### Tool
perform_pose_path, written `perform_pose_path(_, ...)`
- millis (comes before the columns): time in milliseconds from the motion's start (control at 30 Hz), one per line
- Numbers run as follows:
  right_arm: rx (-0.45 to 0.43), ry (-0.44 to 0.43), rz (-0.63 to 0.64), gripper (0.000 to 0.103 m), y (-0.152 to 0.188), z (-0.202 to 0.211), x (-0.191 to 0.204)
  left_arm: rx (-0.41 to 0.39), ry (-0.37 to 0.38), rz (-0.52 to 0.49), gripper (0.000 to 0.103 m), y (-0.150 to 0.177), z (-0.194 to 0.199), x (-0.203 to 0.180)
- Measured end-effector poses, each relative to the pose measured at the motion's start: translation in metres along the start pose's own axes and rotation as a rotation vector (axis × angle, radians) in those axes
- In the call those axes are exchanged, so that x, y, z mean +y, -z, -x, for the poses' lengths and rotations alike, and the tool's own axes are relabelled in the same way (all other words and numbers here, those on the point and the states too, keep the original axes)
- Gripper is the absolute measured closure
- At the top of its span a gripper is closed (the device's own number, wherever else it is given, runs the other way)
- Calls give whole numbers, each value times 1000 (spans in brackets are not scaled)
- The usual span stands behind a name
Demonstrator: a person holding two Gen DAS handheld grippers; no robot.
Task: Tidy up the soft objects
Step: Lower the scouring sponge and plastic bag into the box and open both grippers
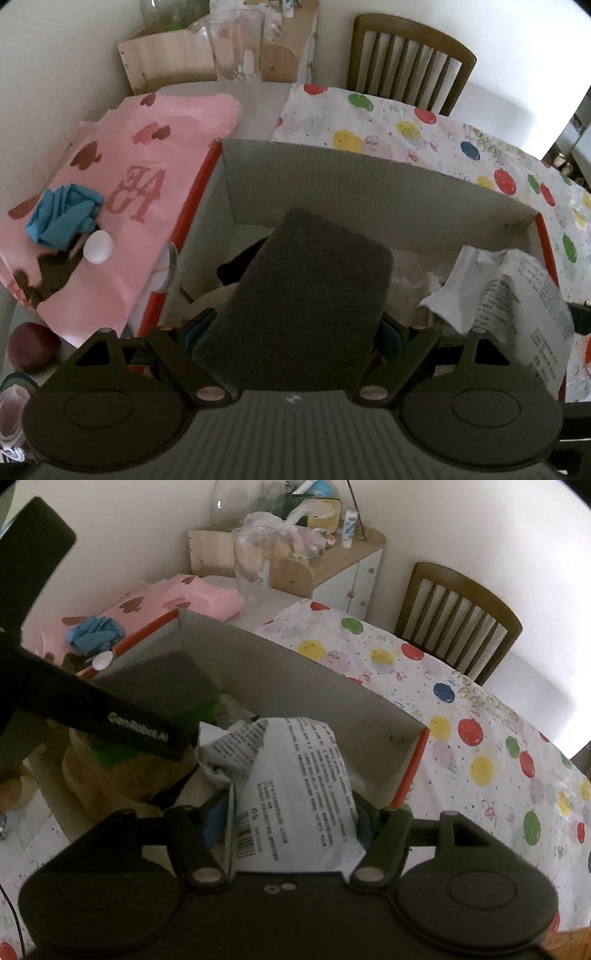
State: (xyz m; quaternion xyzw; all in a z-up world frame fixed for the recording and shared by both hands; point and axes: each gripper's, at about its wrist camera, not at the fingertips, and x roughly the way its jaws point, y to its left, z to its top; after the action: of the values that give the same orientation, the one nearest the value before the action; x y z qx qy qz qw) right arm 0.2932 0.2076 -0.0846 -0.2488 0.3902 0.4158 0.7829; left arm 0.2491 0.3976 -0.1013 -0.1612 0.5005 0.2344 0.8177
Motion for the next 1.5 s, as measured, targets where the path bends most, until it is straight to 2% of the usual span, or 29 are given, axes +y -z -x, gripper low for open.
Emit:
perform_pose_path(300, -22, -19, 13, 30, 2, 12, -1, -16, 20, 1, 15, 4, 5, 0)
perform_pose_path(400, -42, -20, 17, 28, 2, 20, -2, -21, 51, 12, 15, 5, 7, 3)
perform_pose_path(500, -58, -41, 5, 24, 3, 28, -5, -34, 50, 6, 15, 8, 12, 2)
perform_pose_path(767, -103, -74, -42, 18, 11, 51, -19, -77, 61, 15, 15, 20, 30, 5)
perform_pose_path(1100, -183, -101, -65, 10, 30, 82, -30, -202, 80, -20, 15, 46, 73, 1)
perform_pose_path(1333, -273, -126, -94, 0, 44, 111, -35, -276, 111, -47, 10, 66, 102, -5)
perform_pose_path(1400, -297, -125, -93, 0, 48, 119, -35, -294, 127, -48, 4, 72, 110, -7)
perform_pose_path(1500, -320, -118, -90, 0, 56, 130, -34, -315, 150, -45, 3, 82, 121, -10)
